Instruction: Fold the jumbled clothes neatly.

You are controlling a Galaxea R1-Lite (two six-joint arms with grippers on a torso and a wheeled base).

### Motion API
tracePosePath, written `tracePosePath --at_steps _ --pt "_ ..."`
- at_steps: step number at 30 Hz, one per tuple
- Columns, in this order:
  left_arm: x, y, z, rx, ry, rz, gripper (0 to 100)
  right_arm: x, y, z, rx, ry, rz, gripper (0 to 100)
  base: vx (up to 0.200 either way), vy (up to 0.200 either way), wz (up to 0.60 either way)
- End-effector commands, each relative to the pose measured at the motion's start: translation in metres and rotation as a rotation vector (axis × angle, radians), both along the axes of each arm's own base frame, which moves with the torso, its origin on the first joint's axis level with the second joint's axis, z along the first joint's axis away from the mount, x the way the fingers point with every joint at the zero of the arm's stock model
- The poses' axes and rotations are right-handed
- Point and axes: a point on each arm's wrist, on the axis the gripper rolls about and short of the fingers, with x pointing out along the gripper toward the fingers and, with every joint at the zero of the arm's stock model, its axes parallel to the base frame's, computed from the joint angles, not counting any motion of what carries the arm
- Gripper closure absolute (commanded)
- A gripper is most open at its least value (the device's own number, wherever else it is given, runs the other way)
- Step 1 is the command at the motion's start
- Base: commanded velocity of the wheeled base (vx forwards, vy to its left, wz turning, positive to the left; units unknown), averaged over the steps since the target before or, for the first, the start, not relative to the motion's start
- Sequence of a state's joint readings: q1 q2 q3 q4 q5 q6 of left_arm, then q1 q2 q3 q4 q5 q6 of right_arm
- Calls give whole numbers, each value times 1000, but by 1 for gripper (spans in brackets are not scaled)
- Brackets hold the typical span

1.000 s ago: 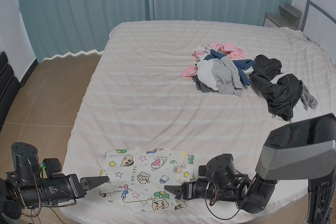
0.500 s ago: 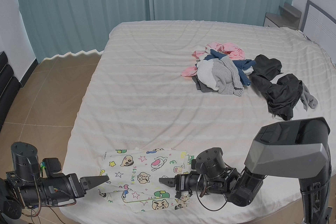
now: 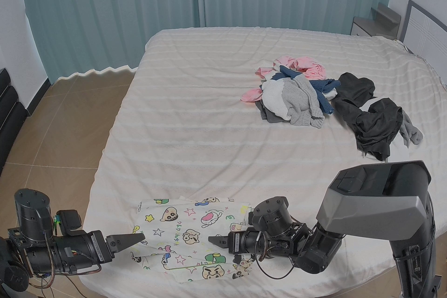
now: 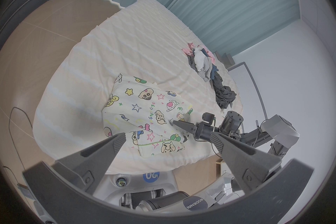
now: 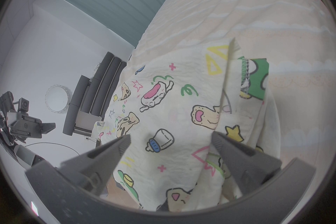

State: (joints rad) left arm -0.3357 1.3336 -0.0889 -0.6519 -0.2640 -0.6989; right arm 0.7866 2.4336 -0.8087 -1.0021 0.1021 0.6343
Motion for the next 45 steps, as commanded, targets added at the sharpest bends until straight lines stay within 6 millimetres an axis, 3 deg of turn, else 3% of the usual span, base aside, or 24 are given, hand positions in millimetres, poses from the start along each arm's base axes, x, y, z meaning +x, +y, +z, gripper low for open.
tracePosePath --at_steps 1,18,25,37,38,45 --pt "0 0 0 1 3 0 0 0 1 -1 2 0 2 100 0 0 0" --pt "0 0 0 1 3 0 0 -11 -26 23 -6 3 -30 100 0 0 0" --pt "0 0 0 1 3 0 0 -18 -45 17 -62 28 -40 100 0 0 0" --pt "0 0 -1 4 8 -1 0 -20 -57 17 -69 14 -51 100 0 0 0" --pt "1 0 -1 4 8 -1 0 -21 -57 18 -67 12 -49 0 0 0 0" --pt "9 -1 -4 32 26 20 0 -22 -58 26 -24 -35 -48 0 0 0 0"
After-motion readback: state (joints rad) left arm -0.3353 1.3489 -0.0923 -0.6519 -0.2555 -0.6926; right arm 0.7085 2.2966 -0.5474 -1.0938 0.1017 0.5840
